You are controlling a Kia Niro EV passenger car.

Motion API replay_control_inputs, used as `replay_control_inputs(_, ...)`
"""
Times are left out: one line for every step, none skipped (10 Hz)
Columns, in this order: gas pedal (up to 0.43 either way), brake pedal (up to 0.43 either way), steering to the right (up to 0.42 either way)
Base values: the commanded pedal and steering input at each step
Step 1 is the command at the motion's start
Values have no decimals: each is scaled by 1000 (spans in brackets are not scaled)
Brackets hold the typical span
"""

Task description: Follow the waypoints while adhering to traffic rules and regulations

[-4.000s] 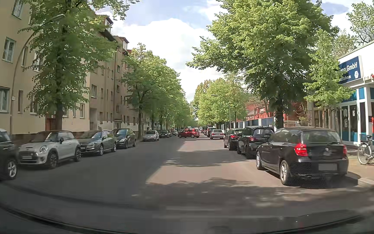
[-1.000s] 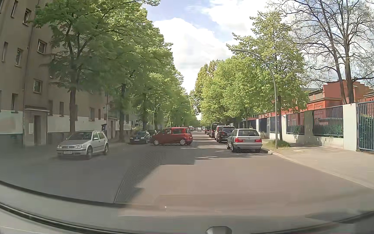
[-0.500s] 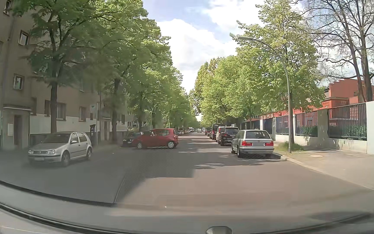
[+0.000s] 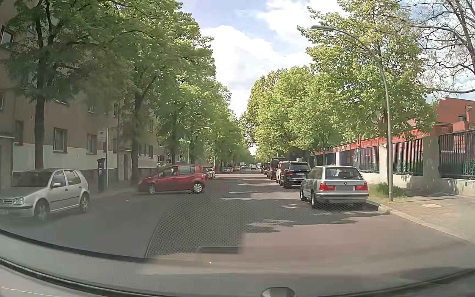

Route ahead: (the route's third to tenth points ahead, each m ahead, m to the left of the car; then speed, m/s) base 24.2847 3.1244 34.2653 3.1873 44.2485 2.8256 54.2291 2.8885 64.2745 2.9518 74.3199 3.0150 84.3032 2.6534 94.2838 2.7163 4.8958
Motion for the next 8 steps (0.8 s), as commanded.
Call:
replay_control_inputs(319,24,-11)
replay_control_inputs(319,24,-15)
replay_control_inputs(319,24,-18)
replay_control_inputs(319,24,-18)
replay_control_inputs(319,24,-18)
replay_control_inputs(319,24,-16)
replay_control_inputs(319,24,-15)
replay_control_inputs(319,24,-10)
